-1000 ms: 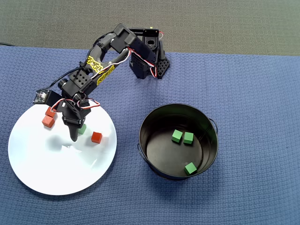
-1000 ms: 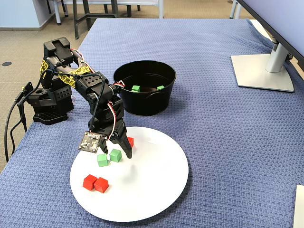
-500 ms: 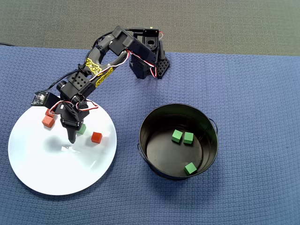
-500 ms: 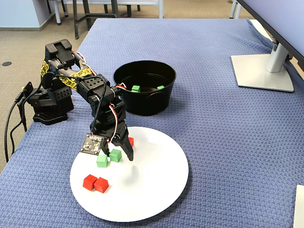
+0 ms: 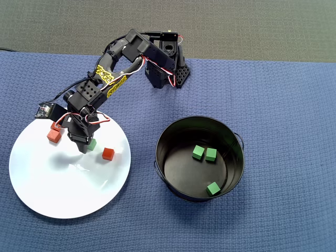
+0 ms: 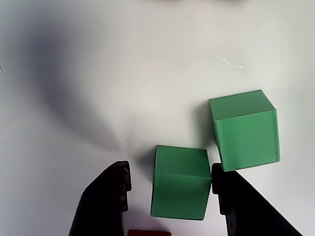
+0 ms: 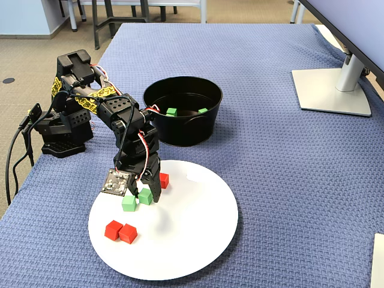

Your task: Pick up the green cubes from the white plate and place them in the black recipient

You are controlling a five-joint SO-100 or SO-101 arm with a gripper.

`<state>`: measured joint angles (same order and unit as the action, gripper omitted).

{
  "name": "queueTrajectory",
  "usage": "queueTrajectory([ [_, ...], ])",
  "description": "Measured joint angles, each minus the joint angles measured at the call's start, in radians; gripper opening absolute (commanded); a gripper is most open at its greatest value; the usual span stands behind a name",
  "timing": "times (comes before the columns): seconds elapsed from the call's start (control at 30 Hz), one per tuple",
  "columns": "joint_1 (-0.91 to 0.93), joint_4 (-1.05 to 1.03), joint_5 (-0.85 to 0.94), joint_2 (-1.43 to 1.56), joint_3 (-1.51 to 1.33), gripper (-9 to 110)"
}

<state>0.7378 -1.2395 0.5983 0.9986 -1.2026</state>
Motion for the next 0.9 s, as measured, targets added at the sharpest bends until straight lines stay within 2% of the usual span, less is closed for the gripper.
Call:
queueTrajectory([
  [0.9, 0.000, 0.044, 0.018, 0.003, -0.054, 2],
])
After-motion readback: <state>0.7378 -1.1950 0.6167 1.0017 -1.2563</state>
